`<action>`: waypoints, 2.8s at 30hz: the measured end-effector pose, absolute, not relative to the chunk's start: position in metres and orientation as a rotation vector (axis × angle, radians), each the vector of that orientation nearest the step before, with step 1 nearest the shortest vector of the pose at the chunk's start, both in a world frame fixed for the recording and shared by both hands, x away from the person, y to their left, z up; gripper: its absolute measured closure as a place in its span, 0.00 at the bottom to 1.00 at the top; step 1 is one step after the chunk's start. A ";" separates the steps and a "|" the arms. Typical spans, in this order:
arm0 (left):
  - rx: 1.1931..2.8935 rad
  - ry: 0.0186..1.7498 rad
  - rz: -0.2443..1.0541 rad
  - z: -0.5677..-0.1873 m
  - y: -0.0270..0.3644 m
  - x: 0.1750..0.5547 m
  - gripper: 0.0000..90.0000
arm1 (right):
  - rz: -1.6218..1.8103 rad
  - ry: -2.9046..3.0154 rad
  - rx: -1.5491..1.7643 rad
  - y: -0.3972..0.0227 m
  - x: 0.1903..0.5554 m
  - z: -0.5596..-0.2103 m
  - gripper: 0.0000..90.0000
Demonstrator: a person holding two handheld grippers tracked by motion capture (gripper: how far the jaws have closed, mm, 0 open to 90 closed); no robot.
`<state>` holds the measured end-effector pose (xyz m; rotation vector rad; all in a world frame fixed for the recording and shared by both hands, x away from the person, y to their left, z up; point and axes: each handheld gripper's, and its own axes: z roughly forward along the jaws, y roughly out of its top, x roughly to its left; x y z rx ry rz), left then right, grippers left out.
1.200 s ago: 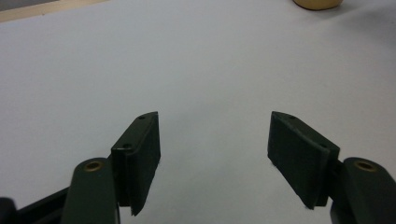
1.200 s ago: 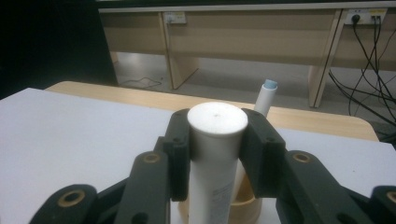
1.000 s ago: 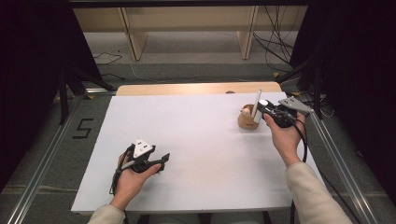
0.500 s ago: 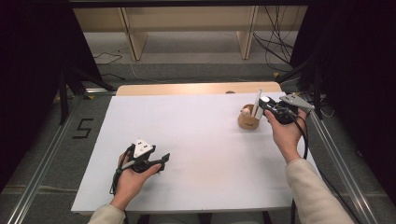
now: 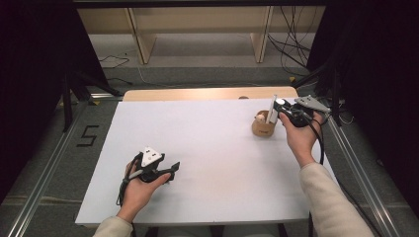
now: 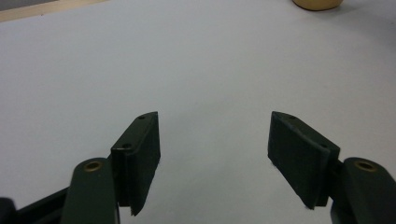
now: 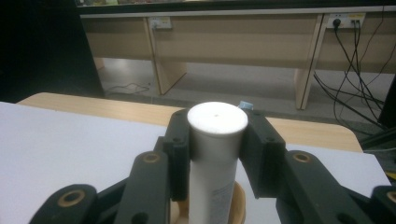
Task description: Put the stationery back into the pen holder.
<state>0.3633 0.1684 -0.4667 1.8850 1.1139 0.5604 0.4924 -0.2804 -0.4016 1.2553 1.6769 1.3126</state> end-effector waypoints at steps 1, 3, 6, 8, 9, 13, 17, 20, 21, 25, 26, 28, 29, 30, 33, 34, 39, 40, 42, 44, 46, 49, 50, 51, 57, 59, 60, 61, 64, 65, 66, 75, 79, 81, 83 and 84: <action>1.884 1.114 0.559 -0.467 0.168 0.363 0.38 | 1.312 1.676 1.257 -0.280 0.494 -0.402 0.73; 1.883 1.115 0.559 -0.467 0.168 0.363 0.38 | 1.308 1.680 1.257 -0.279 0.497 -0.405 0.73; 1.882 1.114 0.559 -0.467 0.168 0.363 0.38 | 1.297 1.690 1.264 -0.278 0.501 -0.409 0.73; 1.883 1.114 0.560 -0.467 0.169 0.363 0.38 | 1.291 1.694 1.271 -0.278 0.503 -0.412 0.73; 1.883 1.114 0.559 -0.467 0.169 0.363 0.38 | 1.287 1.698 1.270 -0.277 0.504 -0.413 0.73; 1.885 1.114 0.561 -0.467 0.169 0.363 0.38 | 1.271 1.718 1.276 -0.277 0.507 -0.419 0.73; 1.884 1.116 0.561 -0.467 0.169 0.364 0.38 | 1.246 1.741 1.276 -0.275 0.509 -0.425 0.73; 1.884 1.116 0.562 -0.467 0.170 0.364 0.38 | 1.228 1.752 1.280 -0.274 0.510 -0.430 0.73; 1.884 1.117 0.563 -0.467 0.170 0.364 0.38 | 1.221 1.757 1.282 -0.274 0.510 -0.433 0.73; 1.881 1.121 0.563 -0.467 0.170 0.364 0.39 | 1.205 1.774 1.296 -0.275 0.511 -0.440 0.73; 1.884 1.121 0.564 -0.467 0.170 0.364 0.39 | 1.202 1.780 1.294 -0.275 0.511 -0.442 0.73; 1.885 1.120 0.565 -0.467 0.170 0.364 0.39 | 1.188 1.792 1.296 -0.274 0.512 -0.444 0.73; 1.886 1.119 0.565 -0.467 0.170 0.364 0.39 | 1.183 1.797 1.296 -0.274 0.512 -0.445 0.73; 1.885 1.119 0.566 -0.467 0.170 0.364 0.39 | 1.180 1.799 1.296 -0.274 0.512 -0.446 0.73; 1.886 1.117 0.567 -0.467 0.170 0.364 0.39 | 1.171 1.809 1.297 -0.273 0.513 -0.448 0.73; 1.887 1.117 0.567 -0.467 0.170 0.364 0.39 | 1.165 1.813 1.296 -0.273 0.513 -0.449 0.73; 1.882 1.121 0.564 -0.468 0.170 0.364 0.39 | 1.142 1.828 1.293 -0.270 0.512 -0.450 0.71; 1.881 1.121 0.563 -0.468 0.170 0.364 0.40 | 1.145 1.830 1.293 -0.270 0.512 -0.450 0.69; 1.880 1.119 0.562 -0.467 0.170 0.363 0.41 | 1.154 1.825 1.296 -0.271 0.510 -0.449 0.64; 1.884 1.119 0.563 -0.467 0.171 0.363 0.42 | 1.154 1.822 1.296 -0.271 0.508 -0.448 0.61; 1.882 1.120 0.561 -0.468 0.171 0.363 0.43 | 1.165 1.817 1.291 -0.272 0.505 -0.447 0.58; 1.879 1.120 0.559 -0.467 0.171 0.363 0.45 | 1.176 1.811 1.282 -0.274 0.500 -0.445 0.54; 1.879 1.120 0.559 -0.467 0.171 0.362 0.45 | 1.184 1.806 1.284 -0.275 0.498 -0.444 0.53; 1.879 1.120 0.559 -0.467 0.171 0.362 0.46 | 1.188 1.805 1.280 -0.276 0.496 -0.443 0.52; 1.882 1.118 0.549 -0.468 0.170 0.362 0.49 | 1.217 1.822 1.268 -0.278 0.484 -0.442 0.49; 1.883 1.119 0.546 -0.468 0.170 0.362 0.50 | 1.223 1.836 1.279 -0.279 0.480 -0.444 0.48; 1.883 1.117 0.548 -0.468 0.170 0.362 0.51 | 1.223 1.843 1.277 -0.279 0.479 -0.445 0.47; 1.883 1.119 0.547 -0.468 0.170 0.361 0.52 | 1.223 1.850 1.278 -0.278 0.476 -0.447 0.46; 1.884 1.129 0.549 -0.467 0.171 0.361 0.56 | 1.221 1.877 1.267 -0.276 0.466 -0.451 0.45; 1.886 1.137 0.551 -0.467 0.171 0.360 0.59 | 1.225 1.887 1.262 -0.275 0.463 -0.453 0.45; 1.891 1.139 0.554 -0.467 0.172 0.360 0.62 | 1.227 1.902 1.256 -0.274 0.459 -0.454 0.45; 1.901 1.208 0.547 -0.466 0.173 0.353 0.94 | 1.283 1.965 1.249 -0.267 0.438 -0.464 0.39; 1.923 1.243 0.531 -0.469 0.174 0.351 0.99 | 1.289 1.985 1.252 -0.265 0.432 -0.466 0.39; 1.929 1.260 0.510 -0.472 0.172 0.349 0.99 | 1.287 1.995 1.246 -0.264 0.430 -0.467 0.39; 1.948 1.265 0.498 -0.474 0.170 0.348 1.00 | 1.282 2.004 1.239 -0.262 0.429 -0.468 0.39; 1.963 1.265 0.489 -0.475 0.168 0.347 1.00 | 1.282 2.009 1.240 -0.262 0.429 -0.469 0.39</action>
